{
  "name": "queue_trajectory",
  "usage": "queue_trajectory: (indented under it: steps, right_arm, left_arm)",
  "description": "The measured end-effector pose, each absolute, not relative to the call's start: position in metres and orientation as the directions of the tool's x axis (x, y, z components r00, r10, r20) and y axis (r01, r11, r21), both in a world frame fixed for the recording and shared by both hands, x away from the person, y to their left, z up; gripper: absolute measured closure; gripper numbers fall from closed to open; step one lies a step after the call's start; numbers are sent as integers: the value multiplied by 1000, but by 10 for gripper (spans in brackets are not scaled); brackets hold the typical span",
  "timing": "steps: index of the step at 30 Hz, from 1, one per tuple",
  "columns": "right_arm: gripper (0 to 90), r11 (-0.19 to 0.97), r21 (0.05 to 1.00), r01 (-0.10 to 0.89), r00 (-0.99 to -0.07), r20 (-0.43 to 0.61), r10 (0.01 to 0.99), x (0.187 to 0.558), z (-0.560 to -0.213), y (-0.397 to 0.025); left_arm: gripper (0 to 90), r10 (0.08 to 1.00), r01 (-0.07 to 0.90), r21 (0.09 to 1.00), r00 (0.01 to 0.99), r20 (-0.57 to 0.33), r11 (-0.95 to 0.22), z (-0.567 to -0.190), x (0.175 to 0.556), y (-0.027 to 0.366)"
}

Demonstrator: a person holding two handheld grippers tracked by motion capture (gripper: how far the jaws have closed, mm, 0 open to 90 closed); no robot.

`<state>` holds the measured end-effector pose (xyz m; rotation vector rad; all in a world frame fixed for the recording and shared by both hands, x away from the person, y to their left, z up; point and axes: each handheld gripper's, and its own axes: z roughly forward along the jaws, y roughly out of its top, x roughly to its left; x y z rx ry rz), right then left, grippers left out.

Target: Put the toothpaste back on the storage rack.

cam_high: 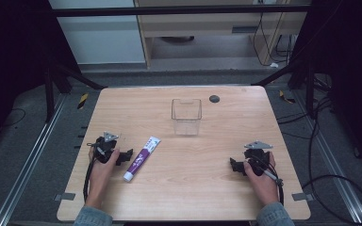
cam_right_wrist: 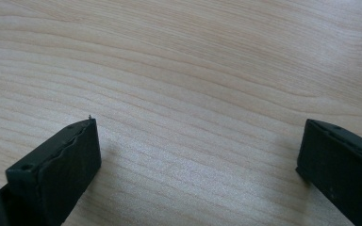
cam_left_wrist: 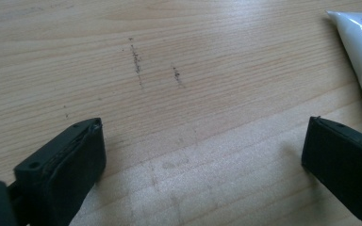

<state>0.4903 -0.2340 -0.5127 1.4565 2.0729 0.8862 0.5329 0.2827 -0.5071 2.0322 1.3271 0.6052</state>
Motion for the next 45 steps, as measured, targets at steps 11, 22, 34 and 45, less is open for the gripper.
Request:
queue_trajectory:
  steps: [11,22,34,45]
  right_arm:
    - [4,235,724,649,-339,-1,941,490,-513,-234]
    - [3,235,724,649,-339,-2,941,490,-513,-234]
    - [3,235,723,649,-338,-1,941,490,-513,-234]
    - [3,236,723,650,-341,0,940,491,-513,-234]
  left_arm:
    - [36,931,570,772,357,75,-281,-487,510,286]
    - [36,929,562,784,366,49,-263,-470,500,287]
    - [30,906,577,753,419,59,-315,-455,496,274]
    - [36,876,587,724,480,48,-361,-440,495,250]
